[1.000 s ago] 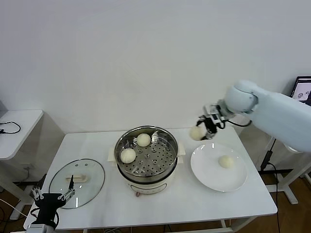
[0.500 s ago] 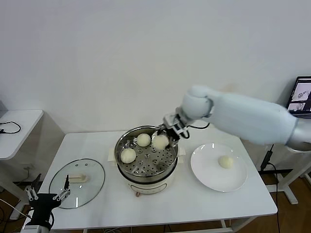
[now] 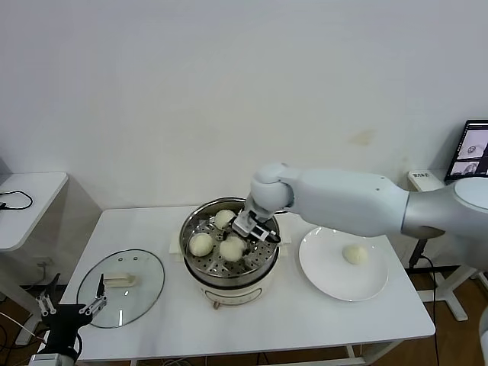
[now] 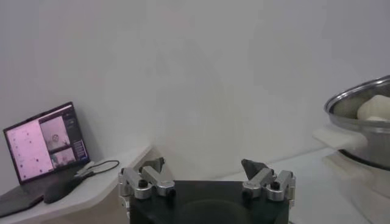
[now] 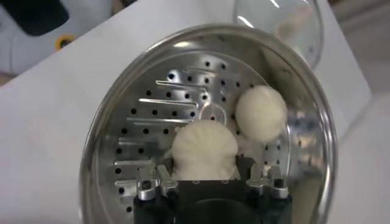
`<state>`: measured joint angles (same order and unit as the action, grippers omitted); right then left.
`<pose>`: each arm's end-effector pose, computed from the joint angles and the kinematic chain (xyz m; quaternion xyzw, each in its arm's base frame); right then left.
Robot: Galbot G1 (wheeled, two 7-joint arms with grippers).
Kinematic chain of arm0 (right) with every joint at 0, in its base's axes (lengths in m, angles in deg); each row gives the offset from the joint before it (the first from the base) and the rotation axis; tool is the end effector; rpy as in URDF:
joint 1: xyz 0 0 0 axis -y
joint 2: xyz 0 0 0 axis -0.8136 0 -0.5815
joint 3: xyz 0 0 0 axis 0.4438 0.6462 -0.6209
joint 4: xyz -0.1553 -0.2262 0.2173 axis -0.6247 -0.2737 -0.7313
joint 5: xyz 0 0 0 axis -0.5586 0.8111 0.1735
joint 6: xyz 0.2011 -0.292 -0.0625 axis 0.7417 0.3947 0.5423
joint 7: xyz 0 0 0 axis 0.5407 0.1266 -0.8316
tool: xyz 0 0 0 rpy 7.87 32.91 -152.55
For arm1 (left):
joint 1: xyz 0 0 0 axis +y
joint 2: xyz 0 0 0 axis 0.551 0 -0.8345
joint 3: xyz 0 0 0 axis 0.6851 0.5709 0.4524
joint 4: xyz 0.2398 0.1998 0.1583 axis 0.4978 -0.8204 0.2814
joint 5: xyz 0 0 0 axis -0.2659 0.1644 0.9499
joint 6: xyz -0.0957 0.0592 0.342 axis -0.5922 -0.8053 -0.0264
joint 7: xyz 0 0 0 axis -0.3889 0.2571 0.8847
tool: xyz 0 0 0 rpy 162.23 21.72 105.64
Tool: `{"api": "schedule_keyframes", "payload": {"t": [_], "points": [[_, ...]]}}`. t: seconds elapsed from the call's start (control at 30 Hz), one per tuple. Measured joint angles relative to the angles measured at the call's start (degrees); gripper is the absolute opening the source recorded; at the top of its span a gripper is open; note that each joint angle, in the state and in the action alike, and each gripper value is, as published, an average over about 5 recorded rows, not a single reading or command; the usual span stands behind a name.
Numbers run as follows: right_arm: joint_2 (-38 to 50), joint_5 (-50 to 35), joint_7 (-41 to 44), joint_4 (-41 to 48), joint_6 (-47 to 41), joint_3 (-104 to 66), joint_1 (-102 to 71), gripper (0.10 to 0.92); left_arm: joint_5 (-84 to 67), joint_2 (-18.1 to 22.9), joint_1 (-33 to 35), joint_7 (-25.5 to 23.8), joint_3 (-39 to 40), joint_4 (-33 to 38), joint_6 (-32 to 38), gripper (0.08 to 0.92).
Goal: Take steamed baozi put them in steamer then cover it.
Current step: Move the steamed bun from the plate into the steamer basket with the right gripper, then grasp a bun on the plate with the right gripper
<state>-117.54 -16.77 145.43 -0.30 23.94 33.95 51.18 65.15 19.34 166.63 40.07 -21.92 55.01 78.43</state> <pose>0.5039 0.1661 -0.1084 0.6671 -0.2970 0.6814 0.0498 0.1260 0.1338 -0.2713 0.1021 -0.9772 -0.1788 0.0527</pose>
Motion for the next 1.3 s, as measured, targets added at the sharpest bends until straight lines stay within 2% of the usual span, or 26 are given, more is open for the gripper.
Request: {"api": "schedule_keyframes", "payload": {"t": [0.43, 0.63, 0.73, 1.1, 1.3], "points": [[-2.03, 3.11, 1.73, -0.64, 6.16, 1.54, 0.05, 0.653, -0.07, 0.18, 0.01, 0.04, -0.05, -0.24, 0.1, 0.823], [-2.02, 3.32, 1.47, -0.73, 7.39, 1.57, 0.11, 0.779, -0.09, 0.15, -0.01, 0.05, -0.02, -0.24, 0.11, 0.823], [-1.71, 3.31, 1.25, -0.83, 7.58, 1.26, 0.5, 0.816, -0.1, 0.05, -0.12, 0.05, -0.02, -0.23, 0.12, 0.823], [1.17, 2.52, 0.55, -0.09, 6.25, -1.21, 2.62, 0.823, -0.12, -0.73, -1.07, 0.05, 0.11, -0.33, 0.1, 0.823], [5.08, 2.36, 0.69, -0.71, 2.31, -3.31, 3.42, 0.823, 0.01, -1.23, -1.48, 0.03, 0.56, -0.69, 0.06, 0.823]]}}
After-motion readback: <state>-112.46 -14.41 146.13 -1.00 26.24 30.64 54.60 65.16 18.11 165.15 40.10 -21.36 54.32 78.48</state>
